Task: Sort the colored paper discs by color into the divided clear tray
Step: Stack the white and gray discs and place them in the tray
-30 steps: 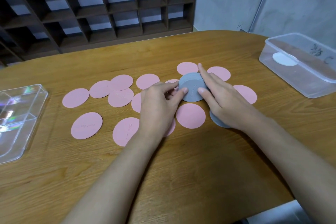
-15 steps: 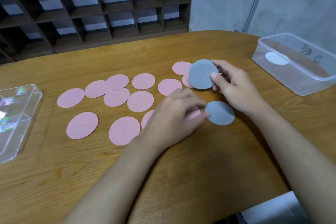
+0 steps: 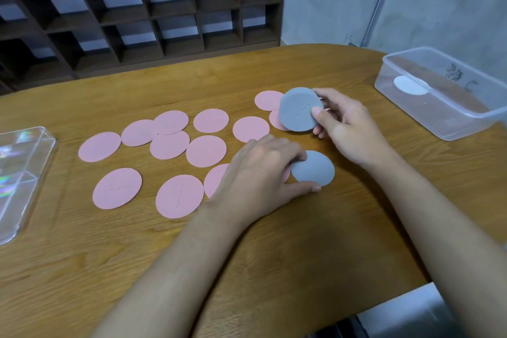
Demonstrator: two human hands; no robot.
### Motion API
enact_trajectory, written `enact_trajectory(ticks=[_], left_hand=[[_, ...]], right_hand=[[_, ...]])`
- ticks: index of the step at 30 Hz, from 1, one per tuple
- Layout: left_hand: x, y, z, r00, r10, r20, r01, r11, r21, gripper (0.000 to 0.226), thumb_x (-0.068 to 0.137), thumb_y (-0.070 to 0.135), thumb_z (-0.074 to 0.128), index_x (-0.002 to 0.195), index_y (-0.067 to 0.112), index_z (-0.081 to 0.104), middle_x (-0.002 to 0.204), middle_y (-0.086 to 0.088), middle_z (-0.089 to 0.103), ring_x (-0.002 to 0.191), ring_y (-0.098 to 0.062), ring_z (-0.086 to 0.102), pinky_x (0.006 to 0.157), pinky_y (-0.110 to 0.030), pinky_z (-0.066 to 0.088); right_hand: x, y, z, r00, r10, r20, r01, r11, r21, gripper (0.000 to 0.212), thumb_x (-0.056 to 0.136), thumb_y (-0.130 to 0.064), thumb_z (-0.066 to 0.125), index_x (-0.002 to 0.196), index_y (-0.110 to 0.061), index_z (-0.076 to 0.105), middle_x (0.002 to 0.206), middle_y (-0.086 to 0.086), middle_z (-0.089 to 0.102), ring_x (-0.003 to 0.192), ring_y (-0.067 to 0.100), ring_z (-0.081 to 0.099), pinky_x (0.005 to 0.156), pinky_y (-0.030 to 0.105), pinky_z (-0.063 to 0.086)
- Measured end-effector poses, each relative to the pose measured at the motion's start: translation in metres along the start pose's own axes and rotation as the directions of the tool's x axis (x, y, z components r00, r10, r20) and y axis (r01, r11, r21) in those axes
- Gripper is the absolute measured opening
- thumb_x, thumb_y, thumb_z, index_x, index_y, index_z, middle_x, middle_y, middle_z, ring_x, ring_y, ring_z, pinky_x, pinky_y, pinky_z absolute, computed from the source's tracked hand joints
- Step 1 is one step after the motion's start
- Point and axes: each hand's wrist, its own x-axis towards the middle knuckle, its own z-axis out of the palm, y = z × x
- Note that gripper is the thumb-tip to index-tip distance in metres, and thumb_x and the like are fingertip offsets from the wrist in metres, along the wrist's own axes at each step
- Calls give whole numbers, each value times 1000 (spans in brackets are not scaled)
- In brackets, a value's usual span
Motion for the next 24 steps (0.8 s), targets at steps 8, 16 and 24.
enact_trajectory(ticks=[8, 16, 24], left_hand=[[3, 5, -1, 992, 70, -106, -60, 993, 98, 41, 109, 45, 37, 102, 18, 68, 80, 3, 63, 74, -21, 56, 64, -34, 43], [1, -2, -4, 946, -200, -254, 175, 977, -118, 9, 99, 17, 57, 106, 14, 63, 74, 1, 66, 63, -23, 59, 56, -41, 49], [1, -14, -8, 824, -511, -245, 361, 807, -467, 6, 92, 18, 74, 98, 18, 72, 75, 7, 71, 71, -11, 67, 69, -28, 57]], right_hand=[[0, 0, 1, 1000, 6, 6, -7, 1000, 12, 33, 104, -11, 55, 134, -21, 62, 107, 12, 69, 72, 13, 63, 74, 33, 56], [-1, 2, 1, 998, 0, 68, -1, 1000, 18, 39, 104, -20, 52, 141, -27, 61, 107, 8, 71, 80, 17, 65, 74, 36, 58], [-2, 3, 8, 994, 7, 114, -16, 997, 80, 43, 102, -22, 51, 142, -34, 61, 108, 13, 69, 74, 13, 63, 79, 39, 56]])
